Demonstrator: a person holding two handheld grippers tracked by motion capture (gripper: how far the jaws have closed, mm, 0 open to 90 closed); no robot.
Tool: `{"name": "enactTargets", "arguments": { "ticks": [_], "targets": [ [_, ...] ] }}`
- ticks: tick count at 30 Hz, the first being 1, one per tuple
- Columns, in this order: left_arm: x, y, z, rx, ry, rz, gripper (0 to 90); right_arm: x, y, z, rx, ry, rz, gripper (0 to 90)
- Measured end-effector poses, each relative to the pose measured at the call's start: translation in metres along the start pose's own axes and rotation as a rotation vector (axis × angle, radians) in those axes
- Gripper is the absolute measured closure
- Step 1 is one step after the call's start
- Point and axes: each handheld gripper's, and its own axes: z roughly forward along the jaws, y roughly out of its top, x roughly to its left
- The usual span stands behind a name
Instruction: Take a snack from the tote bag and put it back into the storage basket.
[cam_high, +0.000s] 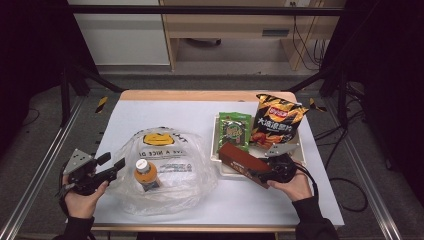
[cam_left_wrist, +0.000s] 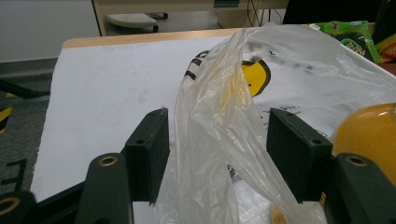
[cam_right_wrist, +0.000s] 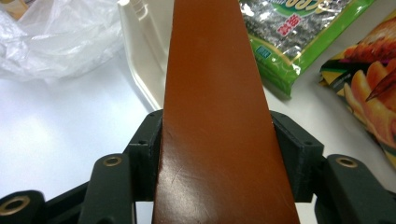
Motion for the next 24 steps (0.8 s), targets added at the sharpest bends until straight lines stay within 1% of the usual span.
{"name": "enactTargets", "arguments": {
  "ticks": [2, 3, 5, 6, 8, 11, 14, 16, 17, 19, 21, 22, 24],
  "targets": [
    [0.000, 0.000, 0.000, 0.001, 0.000, 0.001, 39.2, -0.001, 0.000, 0.002, -0.015, -0.007, -0.001, 41.8],
    [0.000, 0.000, 0.000, 0.001, 0.000, 0.001, 39.1, -0.002, 0.000, 0.003, -0.016, -0.012, 0.014, 40.6],
    [0.000, -0.001, 0.001, 0.003, 0.000, 0.001, 39.2, -0.003, 0.000, 0.005, -0.017, -0.030, 0.014, 36.5],
    [0.000, -0.001, 0.001, 0.003, 0.000, 0.001, 39.2, -0.002, 0.000, 0.005, -0.014, -0.053, 0.007, 34.0],
    [0.000, -0.001, 0.001, 0.004, -0.001, 0.001, 39.1, -0.001, 0.000, 0.003, -0.035, -0.067, -0.002, 32.4],
    [0.000, -0.001, 0.001, 0.002, -0.001, -0.001, 39.1, 0.003, 0.003, -0.005, -0.091, -0.094, -0.003, 30.4],
    [0.001, -0.001, 0.000, -0.001, -0.001, -0.004, 39.1, 0.007, 0.004, -0.017, -0.159, -0.113, 0.015, 32.9],
    [0.001, -0.001, -0.001, -0.003, -0.001, -0.004, 39.1, 0.010, 0.003, -0.025, -0.181, -0.147, 0.042, 34.4],
    [0.001, -0.001, -0.001, -0.004, -0.001, -0.004, 39.2, 0.011, 0.002, -0.028, -0.187, -0.160, 0.046, 34.3],
    [0.001, -0.001, -0.001, -0.005, -0.001, -0.003, 39.1, 0.013, -0.004, -0.036, -0.204, -0.189, 0.084, 33.2],
    [0.001, -0.001, -0.001, -0.005, -0.001, -0.004, 39.1, 0.015, -0.011, -0.041, -0.200, -0.187, 0.116, 31.1],
    [0.001, -0.001, -0.001, -0.005, -0.001, -0.003, 39.2, 0.015, -0.014, -0.042, -0.189, -0.184, 0.127, 30.6],
    [0.001, -0.001, -0.001, -0.005, 0.001, -0.003, 39.2, 0.016, -0.021, -0.044, -0.180, -0.206, 0.135, 32.0]
  ]
}}
